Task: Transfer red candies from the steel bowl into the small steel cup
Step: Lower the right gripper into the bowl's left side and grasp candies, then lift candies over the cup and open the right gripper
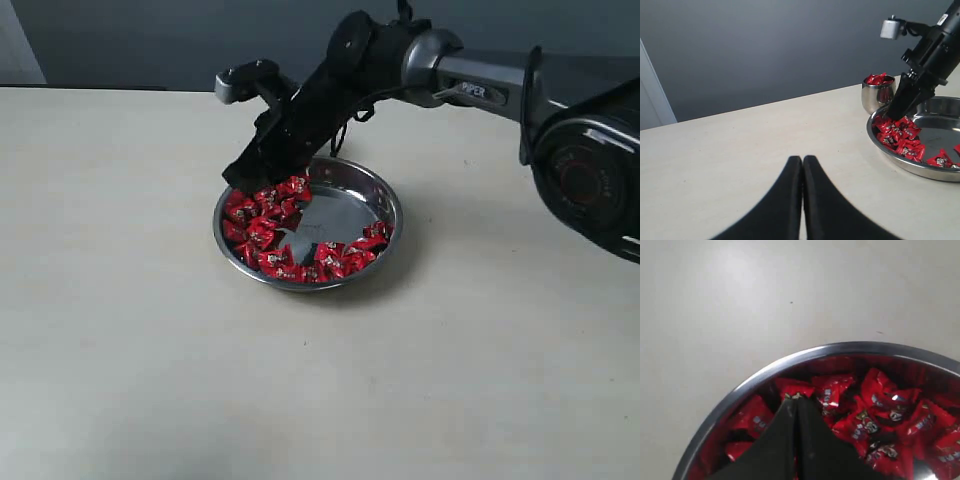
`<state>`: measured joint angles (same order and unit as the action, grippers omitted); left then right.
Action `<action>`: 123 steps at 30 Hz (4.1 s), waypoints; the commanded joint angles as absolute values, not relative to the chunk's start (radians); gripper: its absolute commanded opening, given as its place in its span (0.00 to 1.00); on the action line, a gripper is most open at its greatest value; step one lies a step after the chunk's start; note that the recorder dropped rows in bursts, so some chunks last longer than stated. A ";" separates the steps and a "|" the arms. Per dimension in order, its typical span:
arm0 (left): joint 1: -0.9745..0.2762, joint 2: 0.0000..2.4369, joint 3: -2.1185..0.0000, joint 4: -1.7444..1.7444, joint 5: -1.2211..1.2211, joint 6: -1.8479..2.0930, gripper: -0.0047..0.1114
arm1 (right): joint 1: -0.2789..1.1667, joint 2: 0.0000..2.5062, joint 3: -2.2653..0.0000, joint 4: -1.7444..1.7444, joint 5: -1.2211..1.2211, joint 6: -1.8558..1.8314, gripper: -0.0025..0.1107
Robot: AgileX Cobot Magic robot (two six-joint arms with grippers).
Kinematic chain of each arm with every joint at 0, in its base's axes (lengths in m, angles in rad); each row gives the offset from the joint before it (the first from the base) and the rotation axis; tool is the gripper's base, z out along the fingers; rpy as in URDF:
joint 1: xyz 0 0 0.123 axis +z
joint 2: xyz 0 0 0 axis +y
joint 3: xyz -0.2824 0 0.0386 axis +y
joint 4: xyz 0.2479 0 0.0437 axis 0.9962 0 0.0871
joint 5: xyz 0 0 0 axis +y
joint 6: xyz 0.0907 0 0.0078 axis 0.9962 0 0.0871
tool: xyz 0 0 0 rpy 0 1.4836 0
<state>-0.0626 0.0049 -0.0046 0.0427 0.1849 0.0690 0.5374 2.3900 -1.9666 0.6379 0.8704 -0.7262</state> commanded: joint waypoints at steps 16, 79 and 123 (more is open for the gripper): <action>-0.062 0.000 0.000 0.042 0.180 0.067 0.06 | 0.548 2.431 -1.969 0.177 0.984 -0.443 0.02; -0.062 0.000 0.000 0.042 0.179 0.067 0.06 | 0.579 2.418 -1.969 0.141 0.866 -0.354 0.30; -0.062 0.000 0.000 0.042 0.181 0.067 0.06 | 0.570 2.293 -1.969 -0.132 0.589 -0.181 0.02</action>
